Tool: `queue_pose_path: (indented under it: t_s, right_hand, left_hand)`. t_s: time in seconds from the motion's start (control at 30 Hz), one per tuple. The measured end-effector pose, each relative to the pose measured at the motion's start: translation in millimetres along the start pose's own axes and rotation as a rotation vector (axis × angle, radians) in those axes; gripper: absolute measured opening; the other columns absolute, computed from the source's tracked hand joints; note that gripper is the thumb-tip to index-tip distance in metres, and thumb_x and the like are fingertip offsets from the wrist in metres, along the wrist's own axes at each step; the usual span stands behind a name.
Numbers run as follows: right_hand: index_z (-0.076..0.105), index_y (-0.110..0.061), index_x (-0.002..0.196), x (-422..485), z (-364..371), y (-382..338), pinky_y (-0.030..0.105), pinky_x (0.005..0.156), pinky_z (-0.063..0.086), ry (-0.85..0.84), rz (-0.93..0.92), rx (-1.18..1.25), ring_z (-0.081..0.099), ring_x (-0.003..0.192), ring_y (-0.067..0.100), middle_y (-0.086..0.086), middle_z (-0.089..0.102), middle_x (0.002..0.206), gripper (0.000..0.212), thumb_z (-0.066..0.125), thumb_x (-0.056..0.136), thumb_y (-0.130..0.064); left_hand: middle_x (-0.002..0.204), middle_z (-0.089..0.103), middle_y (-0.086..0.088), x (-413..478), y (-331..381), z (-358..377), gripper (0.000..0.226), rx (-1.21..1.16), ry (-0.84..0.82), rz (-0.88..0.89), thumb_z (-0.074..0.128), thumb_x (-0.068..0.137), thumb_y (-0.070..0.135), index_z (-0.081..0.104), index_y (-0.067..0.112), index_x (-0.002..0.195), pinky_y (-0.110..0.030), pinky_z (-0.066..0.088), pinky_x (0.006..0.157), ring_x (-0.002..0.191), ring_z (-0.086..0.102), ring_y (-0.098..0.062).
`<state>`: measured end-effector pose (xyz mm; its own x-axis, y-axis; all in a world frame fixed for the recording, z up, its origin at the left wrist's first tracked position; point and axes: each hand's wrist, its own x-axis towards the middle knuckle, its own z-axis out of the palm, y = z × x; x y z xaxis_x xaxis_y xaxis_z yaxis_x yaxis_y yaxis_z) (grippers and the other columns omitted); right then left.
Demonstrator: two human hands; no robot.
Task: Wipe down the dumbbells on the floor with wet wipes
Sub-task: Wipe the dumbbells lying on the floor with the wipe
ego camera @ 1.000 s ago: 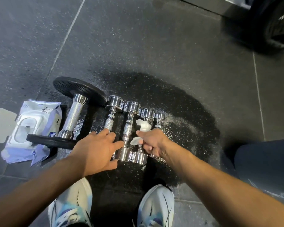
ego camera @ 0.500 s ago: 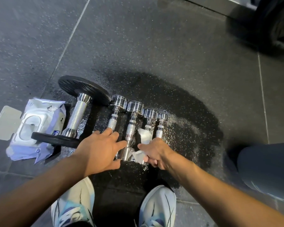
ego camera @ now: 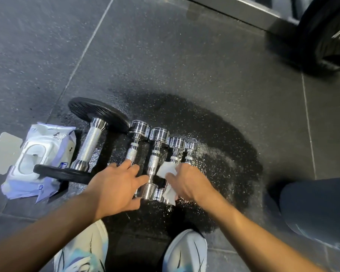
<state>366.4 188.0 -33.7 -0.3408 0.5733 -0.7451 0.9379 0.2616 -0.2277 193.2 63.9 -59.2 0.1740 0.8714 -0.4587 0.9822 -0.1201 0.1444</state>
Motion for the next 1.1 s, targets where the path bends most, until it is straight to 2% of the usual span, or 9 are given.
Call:
queue_pose_path:
  t_s: [0.07, 0.13, 0.2, 0.33, 0.5, 0.67, 0.8, 1.0, 1.1]
  right_hand:
    - [0.044, -0.008, 0.145, -0.7, 3.7, 0.6, 0.028, 0.051, 0.054, 0.182, -0.095, -0.244, 0.067, 0.063, 0.019, 0.002, 0.067, 0.079, 0.043, 0.036, 0.108, -0.029]
    - [0.027, -0.015, 0.156, 1.3, 6.1, 1.8, 0.036, 0.074, 0.056, 0.286, -0.158, -0.424, 0.067, 0.092, 0.027, 0.007, 0.067, 0.1, 0.049, 0.035, 0.109, -0.024]
    - [0.03, -0.021, 0.154, 3.5, 5.0, 1.6, 0.045, 0.1, 0.043, 0.334, -0.185, -0.568, 0.05, 0.122, 0.032, 0.012, 0.056, 0.128, 0.049, 0.04, 0.107, -0.025]
    - [0.049, -0.021, 0.141, 5.7, 8.1, 4.3, 0.043, 0.093, 0.036, 0.48, -0.285, -0.611, 0.033, 0.111, 0.028, 0.008, 0.038, 0.127, 0.042, 0.045, 0.1, -0.021]
    - [0.037, -0.018, 0.147, 5.9, 12.8, 9.3, 0.034, 0.094, 0.05, 0.38, -0.367, -0.311, 0.043, 0.116, 0.026, 0.012, 0.035, 0.139, 0.068, 0.047, 0.088, 0.014]
    - [0.067, -0.014, 0.107, 14.4, 13.1, 14.0, 0.04, 0.08, 0.042, 0.601, -0.465, -0.474, 0.049, 0.1, 0.027, 0.008, 0.059, 0.114, 0.033, 0.066, 0.077, 0.0]
    - [0.053, -0.01, 0.127, 19.1, 12.9, 11.8, 0.034, 0.079, 0.05, 0.441, -0.467, -0.418, 0.045, 0.109, 0.027, 0.013, 0.046, 0.134, 0.049, 0.054, 0.084, 0.014]
    - [0.046, -0.012, 0.141, 12.7, 27.6, 13.4, 0.041, 0.11, 0.047, 0.314, -0.373, -0.418, 0.037, 0.133, 0.034, 0.016, 0.026, 0.156, 0.037, 0.039, 0.107, -0.024]
    - [0.063, -0.013, 0.123, 3.0, 41.3, 12.9, 0.042, 0.101, 0.049, 0.401, -0.389, -0.472, 0.038, 0.124, 0.036, 0.016, 0.045, 0.142, 0.029, 0.05, 0.103, -0.03]
  left_hand:
    - [0.139, 0.046, -0.002, 0.6, 0.4, -0.3, 0.064, -0.004, -0.003, 0.0, 0.038, 0.093, 0.065, 0.032, 0.033, 0.148, -0.042, 0.045, 0.097, 0.127, 0.039, -0.022]
    - [0.14, 0.045, -0.002, 1.1, 0.6, -0.3, 0.065, 0.0, -0.005, 0.002, 0.037, 0.093, 0.065, 0.031, 0.033, 0.149, -0.042, 0.044, 0.098, 0.128, 0.038, -0.023]
    - [0.141, 0.045, -0.001, 1.4, 0.3, 0.3, 0.065, 0.001, -0.002, 0.001, 0.037, 0.094, 0.065, 0.03, 0.033, 0.149, -0.042, 0.044, 0.098, 0.129, 0.037, -0.022]
    - [0.139, 0.046, -0.001, 1.7, -0.1, 0.9, 0.064, -0.002, -0.007, -0.001, 0.037, 0.093, 0.066, 0.031, 0.034, 0.147, -0.042, 0.045, 0.096, 0.127, 0.038, -0.022]
    - [0.138, 0.046, 0.0, 1.5, 0.2, 0.9, 0.063, -0.001, -0.004, 0.003, 0.037, 0.093, 0.066, 0.033, 0.034, 0.147, -0.042, 0.045, 0.096, 0.127, 0.039, -0.021]
    - [0.137, 0.046, 0.001, 0.8, 0.7, -0.2, 0.062, -0.002, -0.002, 0.005, 0.037, 0.093, 0.065, 0.033, 0.034, 0.146, -0.041, 0.044, 0.097, 0.126, 0.039, -0.02]
    - [0.135, 0.046, 0.001, 0.9, 0.7, -0.2, 0.062, 0.0, -0.004, 0.003, 0.036, 0.093, 0.065, 0.032, 0.034, 0.146, -0.041, 0.044, 0.097, 0.126, 0.039, -0.021]
    - [0.134, 0.047, 0.001, 1.2, 0.1, -0.5, 0.062, -0.01, -0.007, 0.003, 0.035, 0.093, 0.065, 0.034, 0.034, 0.146, -0.042, 0.045, 0.096, 0.124, 0.04, -0.02]
    - [0.134, 0.047, 0.001, 1.1, 1.2, -1.3, 0.061, -0.011, -0.01, 0.003, 0.036, 0.093, 0.065, 0.034, 0.034, 0.146, -0.042, 0.045, 0.096, 0.124, 0.04, -0.02]
